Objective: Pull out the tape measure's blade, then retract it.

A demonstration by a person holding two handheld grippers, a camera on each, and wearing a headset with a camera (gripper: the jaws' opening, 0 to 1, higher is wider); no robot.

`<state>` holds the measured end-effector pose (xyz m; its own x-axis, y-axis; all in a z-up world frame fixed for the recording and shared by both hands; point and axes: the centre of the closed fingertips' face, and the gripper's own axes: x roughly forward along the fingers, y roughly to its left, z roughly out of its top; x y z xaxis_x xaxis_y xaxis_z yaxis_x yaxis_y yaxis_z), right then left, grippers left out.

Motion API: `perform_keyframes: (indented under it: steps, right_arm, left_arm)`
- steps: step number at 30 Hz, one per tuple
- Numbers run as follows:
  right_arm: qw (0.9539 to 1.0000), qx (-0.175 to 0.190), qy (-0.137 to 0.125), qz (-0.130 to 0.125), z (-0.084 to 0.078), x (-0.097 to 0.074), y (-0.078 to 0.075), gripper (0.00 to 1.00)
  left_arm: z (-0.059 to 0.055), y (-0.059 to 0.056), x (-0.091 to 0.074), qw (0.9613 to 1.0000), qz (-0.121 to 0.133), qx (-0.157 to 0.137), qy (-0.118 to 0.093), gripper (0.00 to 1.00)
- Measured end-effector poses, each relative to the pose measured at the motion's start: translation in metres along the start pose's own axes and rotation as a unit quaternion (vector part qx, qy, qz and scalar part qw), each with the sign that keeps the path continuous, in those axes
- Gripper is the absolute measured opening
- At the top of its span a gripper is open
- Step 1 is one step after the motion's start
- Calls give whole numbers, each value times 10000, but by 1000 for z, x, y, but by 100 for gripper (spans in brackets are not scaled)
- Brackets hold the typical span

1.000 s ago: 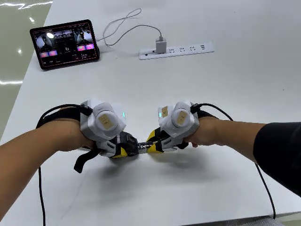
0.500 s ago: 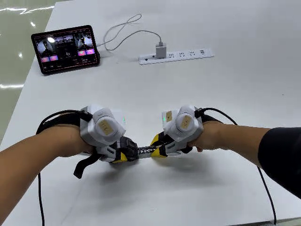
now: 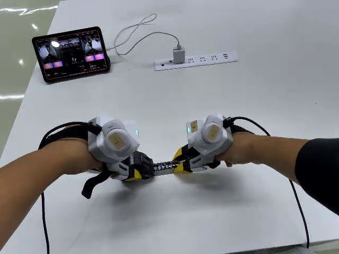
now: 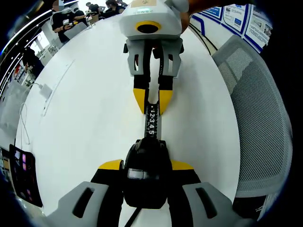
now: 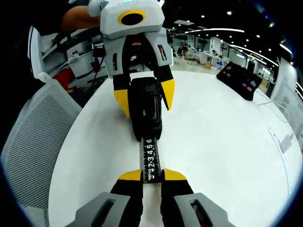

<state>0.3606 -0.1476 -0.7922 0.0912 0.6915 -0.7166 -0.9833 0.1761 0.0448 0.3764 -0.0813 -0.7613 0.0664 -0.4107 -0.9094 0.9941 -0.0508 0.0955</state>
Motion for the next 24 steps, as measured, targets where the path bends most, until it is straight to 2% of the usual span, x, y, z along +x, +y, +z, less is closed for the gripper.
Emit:
perform_keyframes:
  steps: [24]
  right_arm:
    - [10000, 49, 24, -60, -9, -8, -2, 9]
  left_arm:
    - [0, 0, 0, 10000, -15, 12, 10, 30]
